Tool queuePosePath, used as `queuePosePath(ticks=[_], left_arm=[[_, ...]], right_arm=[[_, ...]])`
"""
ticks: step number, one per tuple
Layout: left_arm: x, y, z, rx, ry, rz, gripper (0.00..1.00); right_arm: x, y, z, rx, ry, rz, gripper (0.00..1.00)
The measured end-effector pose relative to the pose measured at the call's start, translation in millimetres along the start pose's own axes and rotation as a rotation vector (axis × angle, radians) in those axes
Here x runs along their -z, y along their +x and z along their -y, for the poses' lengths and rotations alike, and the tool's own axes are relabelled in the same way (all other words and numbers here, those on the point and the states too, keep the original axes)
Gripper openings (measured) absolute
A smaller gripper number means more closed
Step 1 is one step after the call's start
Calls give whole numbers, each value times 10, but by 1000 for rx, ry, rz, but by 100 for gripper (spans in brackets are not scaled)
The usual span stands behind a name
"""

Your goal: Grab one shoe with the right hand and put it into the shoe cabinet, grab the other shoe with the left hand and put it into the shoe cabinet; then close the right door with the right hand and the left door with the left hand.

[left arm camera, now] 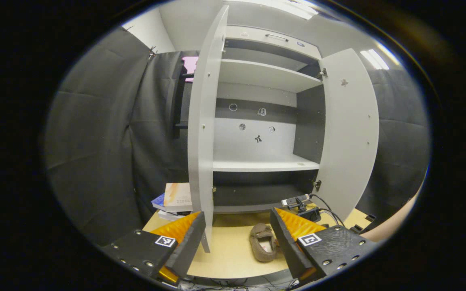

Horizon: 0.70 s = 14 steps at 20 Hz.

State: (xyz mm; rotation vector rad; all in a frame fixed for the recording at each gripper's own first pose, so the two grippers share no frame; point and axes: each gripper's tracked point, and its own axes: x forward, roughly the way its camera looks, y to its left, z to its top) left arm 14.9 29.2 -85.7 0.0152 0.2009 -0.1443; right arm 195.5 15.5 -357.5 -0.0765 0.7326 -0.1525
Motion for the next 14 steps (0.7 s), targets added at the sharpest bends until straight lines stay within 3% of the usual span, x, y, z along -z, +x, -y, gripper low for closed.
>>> queuePosePath(ticks=[1,2,3,4,5,6,7,10,14], left_arm=[[-3,-6,16,1,-4,-5,93],[1,-1,23,3,-5,-10,93],[3,2,32,5,-2,-11,93],[-2,5,31,5,1,-11,93],[-5,17,38,6,4,-12,100],[-4,16,47,9,4,-11,93],[-13,28,62,13,4,-10,93],[-2,25,117,28,6,-7,93],[-16,20,231,55,5,9,93]], right_arm=[[-11,18,75,43,3,7,76],[-28,35,136,72,7,20,65],[-29,37,124,75,13,20,42],[-27,28,120,79,10,23,39],[-34,39,104,80,6,28,35],[-43,27,91,76,-5,28,31],[-69,4,61,68,-15,38,27],[-56,43,33,8,-19,24,3],[-212,-170,162,-30,66,62,2]])
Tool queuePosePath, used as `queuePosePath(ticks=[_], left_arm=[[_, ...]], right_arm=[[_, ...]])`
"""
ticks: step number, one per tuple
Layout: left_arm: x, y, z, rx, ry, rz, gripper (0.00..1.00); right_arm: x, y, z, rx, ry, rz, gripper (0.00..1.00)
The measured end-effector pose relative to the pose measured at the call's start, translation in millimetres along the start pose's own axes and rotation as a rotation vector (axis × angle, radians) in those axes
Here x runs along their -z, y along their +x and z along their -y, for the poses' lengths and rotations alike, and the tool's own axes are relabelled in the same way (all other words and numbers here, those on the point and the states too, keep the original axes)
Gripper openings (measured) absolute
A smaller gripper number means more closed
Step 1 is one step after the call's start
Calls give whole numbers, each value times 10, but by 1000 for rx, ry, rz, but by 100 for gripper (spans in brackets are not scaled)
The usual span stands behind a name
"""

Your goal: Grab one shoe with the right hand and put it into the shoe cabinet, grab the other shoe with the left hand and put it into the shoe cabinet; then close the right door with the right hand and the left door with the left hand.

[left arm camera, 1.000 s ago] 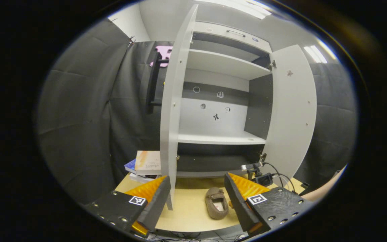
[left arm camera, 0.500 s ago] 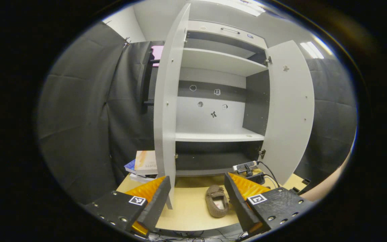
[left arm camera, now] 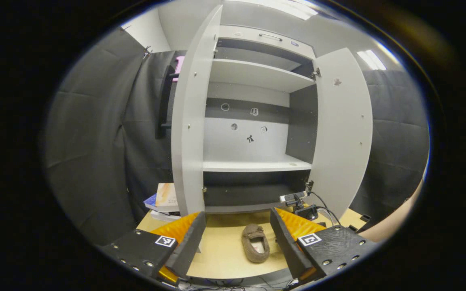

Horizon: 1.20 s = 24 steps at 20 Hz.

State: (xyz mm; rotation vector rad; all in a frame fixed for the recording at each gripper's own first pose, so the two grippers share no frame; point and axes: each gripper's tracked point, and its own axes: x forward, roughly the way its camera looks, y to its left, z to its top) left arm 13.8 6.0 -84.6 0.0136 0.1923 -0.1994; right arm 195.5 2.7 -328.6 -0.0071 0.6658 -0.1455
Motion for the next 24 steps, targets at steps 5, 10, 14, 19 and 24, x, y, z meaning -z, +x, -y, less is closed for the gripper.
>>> queuePosePath(ticks=[5,10,14,19,24], left_arm=[[54,77,174,55,-28,17,93],[69,115,293,109,-20,34,93],[46,132,320,136,2,36,93],[-131,153,293,132,31,72,93],[-292,192,379,126,27,100,100]], right_arm=[[-454,-595,161,-29,35,136,2],[-834,-1317,315,-38,47,269,2],[-1157,-1896,310,-57,40,360,2],[-1786,-2612,156,-106,4,509,2],[-2619,-3056,12,-157,-26,648,0]])
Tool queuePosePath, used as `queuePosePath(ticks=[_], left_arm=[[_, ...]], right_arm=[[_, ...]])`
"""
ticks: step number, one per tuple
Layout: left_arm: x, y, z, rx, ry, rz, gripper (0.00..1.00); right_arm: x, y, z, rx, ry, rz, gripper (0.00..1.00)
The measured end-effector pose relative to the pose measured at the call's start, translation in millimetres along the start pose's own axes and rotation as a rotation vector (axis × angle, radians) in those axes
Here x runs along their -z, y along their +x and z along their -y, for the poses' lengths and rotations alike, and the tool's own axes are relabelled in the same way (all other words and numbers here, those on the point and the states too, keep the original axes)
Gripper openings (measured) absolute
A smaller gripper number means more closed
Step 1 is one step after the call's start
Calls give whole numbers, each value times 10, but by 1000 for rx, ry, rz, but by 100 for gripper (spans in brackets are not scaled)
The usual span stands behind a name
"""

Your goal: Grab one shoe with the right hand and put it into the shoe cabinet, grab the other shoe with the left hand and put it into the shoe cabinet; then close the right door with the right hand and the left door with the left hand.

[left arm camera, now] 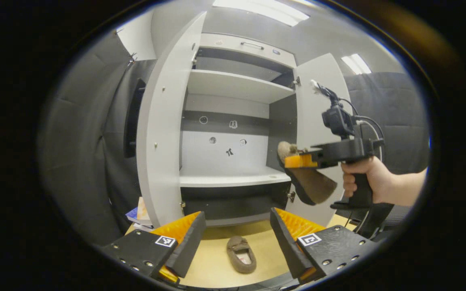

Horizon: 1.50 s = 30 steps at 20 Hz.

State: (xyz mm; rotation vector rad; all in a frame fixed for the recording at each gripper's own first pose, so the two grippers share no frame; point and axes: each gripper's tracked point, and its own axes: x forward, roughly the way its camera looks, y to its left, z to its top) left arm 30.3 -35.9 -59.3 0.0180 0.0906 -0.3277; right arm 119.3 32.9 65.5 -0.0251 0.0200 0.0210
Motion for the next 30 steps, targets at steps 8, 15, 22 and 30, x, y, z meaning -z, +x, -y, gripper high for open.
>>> queuePosePath(ticks=[8,15,22,30], left_arm=[[-411,275,6,-62,-6,42,100],[-751,571,-128,-192,-34,88,93],[-917,757,-143,-286,55,90,93],[-753,687,-79,-360,116,18,85]], right_arm=[[-986,651,188,-6,-58,138,0],[-1161,1469,426,-1,-59,128,2],[-857,2325,494,-8,-50,43,3],[-424,2786,343,-61,-55,-64,5]])
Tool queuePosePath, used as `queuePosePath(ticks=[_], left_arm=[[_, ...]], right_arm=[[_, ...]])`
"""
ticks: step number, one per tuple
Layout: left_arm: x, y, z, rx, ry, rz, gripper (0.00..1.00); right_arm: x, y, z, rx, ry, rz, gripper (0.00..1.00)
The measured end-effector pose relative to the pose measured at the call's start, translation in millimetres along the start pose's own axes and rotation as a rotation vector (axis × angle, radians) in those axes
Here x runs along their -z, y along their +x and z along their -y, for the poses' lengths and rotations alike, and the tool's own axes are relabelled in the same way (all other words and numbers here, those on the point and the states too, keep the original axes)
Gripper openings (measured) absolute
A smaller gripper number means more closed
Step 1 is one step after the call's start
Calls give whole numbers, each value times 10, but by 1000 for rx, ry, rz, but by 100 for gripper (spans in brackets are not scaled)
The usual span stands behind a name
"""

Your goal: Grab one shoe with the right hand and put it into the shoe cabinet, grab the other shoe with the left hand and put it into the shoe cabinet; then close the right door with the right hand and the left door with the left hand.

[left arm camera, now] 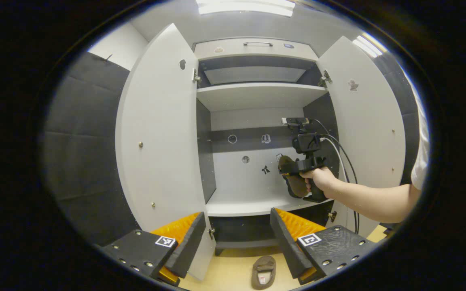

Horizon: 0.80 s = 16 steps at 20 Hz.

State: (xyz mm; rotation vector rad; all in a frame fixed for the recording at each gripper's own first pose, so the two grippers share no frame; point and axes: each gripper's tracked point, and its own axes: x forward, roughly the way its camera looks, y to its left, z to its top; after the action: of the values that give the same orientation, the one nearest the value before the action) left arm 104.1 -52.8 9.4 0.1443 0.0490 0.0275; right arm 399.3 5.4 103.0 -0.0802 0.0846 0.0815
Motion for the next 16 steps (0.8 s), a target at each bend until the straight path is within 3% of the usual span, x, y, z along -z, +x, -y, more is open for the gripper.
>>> queuePosePath(ticks=[1,2,3,6,9,10,13,15,16], left_arm=[[22,-45,17,-5,-9,-6,100],[46,-78,26,-13,-18,-14,100],[70,-102,21,-20,-27,-23,100],[100,-196,4,-39,-43,-37,100],[120,-313,-56,-46,-44,-40,100],[131,-343,-78,-45,-45,-39,93],[162,-400,-119,-39,-61,-39,93],[164,-416,-124,-30,-80,-31,93],[157,-419,-119,-24,-86,-25,100]], right_arm=[[35,30,11,5,2,-11,9],[70,61,7,1,9,-28,9],[126,67,-31,-17,26,-52,19],[295,106,-89,-45,41,-120,22],[343,44,-160,-58,29,-143,80],[325,6,-216,-68,33,-150,87],[417,-75,-328,-125,30,-259,89],[582,-138,-390,-175,-3,-419,89],[628,-120,-402,-201,-26,-458,89]])
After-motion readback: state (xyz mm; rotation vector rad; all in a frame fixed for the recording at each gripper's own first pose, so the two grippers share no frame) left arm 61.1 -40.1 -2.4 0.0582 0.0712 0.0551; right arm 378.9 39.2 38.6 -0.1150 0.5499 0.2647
